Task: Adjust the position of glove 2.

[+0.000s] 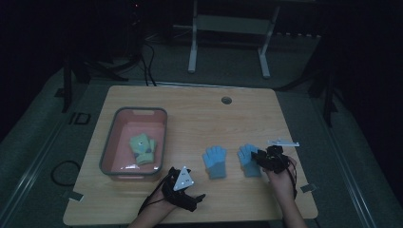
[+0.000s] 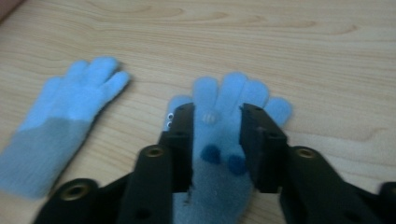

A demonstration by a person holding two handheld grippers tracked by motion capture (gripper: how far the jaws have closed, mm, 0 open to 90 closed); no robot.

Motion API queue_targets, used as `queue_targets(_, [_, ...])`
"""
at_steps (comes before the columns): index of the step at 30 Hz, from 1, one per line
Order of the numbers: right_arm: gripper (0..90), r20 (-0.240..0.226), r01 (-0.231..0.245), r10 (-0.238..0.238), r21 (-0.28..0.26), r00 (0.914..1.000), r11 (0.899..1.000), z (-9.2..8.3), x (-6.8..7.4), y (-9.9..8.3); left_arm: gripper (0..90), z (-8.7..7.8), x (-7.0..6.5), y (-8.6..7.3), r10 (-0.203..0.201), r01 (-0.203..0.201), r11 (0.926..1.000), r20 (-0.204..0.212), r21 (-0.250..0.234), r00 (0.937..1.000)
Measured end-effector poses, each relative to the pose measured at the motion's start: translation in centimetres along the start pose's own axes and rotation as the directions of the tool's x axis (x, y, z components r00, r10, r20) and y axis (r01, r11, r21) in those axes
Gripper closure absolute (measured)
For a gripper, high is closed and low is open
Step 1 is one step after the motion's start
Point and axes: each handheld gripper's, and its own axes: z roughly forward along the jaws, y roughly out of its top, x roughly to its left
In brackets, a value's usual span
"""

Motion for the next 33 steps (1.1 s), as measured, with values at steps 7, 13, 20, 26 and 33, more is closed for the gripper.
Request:
queue_targets(7, [55.8,-0.094,0.159,-0.157,0.012,0.9831,0.987,-1.0,-1.4,0.6,2.6,0.0,0.0,0.0,0.0,0.0,1.0,0.004,0.005,1.0])
queue_targets(13, [57.9,-0.168,0.251,-0.242,0.035,0.9558,0.967,-1.4,-2.8,0.6,2.6,-0.1,0.2,-0.1,-0.006,0.006,1.0,0.002,-0.002,1.0])
queue_targets(20, [56.0,-0.251,0.402,-0.379,0.044,0.8907,0.915,-0.7,-3.2,0.1,2.6,0.0,0.0,-0.1,0.01,-0.01,1.0,0.006,-0.001,0.9999])
queue_targets(26, [55.9,-0.282,0.455,-0.424,0.053,0.8608,0.889,0.1,-3.3,0.1,2.6,0.1,0.0,-0.1,0.016,-0.016,0.9999,0.011,0.005,0.9998])
queue_targets(33, [60.0,-0.292,0.473,-0.44,0.051,0.8492,0.88,1.4,-3.7,-0.2,2.6,0.1,0.0,-0.1,0.02,-0.02,0.9998,0.004,0.007,0.9998])
